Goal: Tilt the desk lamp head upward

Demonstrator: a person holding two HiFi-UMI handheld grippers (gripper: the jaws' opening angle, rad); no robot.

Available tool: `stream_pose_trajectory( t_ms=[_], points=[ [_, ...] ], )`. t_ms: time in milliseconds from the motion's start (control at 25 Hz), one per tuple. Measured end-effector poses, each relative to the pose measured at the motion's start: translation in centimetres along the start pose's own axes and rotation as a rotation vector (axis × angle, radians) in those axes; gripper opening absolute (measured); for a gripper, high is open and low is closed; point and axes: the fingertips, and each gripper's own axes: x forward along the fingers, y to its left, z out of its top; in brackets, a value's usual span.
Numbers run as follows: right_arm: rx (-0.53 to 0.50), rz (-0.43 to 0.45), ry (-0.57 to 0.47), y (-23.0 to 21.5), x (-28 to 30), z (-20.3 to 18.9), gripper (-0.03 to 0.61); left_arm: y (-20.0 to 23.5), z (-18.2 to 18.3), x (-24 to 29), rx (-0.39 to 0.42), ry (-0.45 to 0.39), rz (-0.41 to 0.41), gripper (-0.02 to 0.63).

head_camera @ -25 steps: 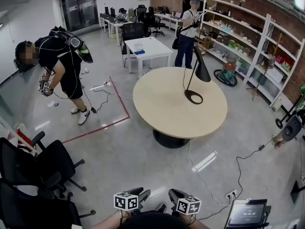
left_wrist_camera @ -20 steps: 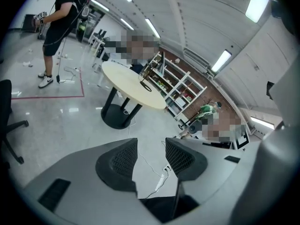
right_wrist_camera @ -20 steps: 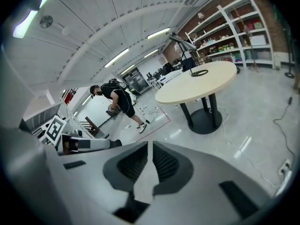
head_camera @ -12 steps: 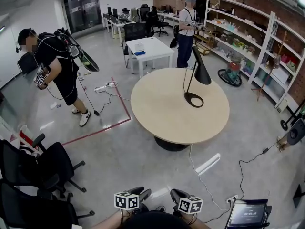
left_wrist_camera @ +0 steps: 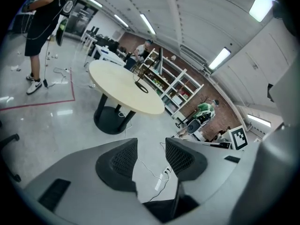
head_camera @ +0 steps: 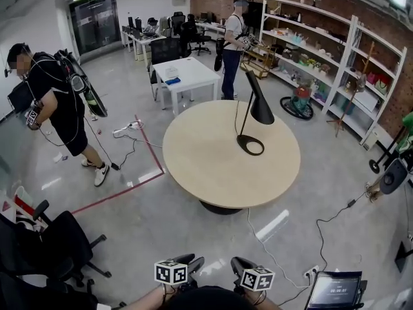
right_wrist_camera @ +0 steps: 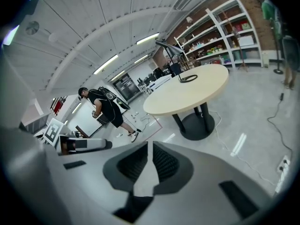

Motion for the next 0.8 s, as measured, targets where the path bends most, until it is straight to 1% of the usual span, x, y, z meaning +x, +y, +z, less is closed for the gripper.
stream_pose_trajectory(
  t_ms=[280,560,800],
  points=[
    [0.026,-0.037,-0.024,0.4,2.6,3.1,0.034,1.7,4.6,1.0,0.018,0.02,-0.029,0.194],
    [0.058,-0.066,-0.022,1.4,7.4,4.3,0.034,6.0,7.8,2.2,0.017,0.052,-0.058,0.193],
    [0.079,-0.1,-0.031,2.1,9.9,5.9,0.034,8.3,10.3,3.5,0.016,0.077,-0.1,0.193]
  ],
)
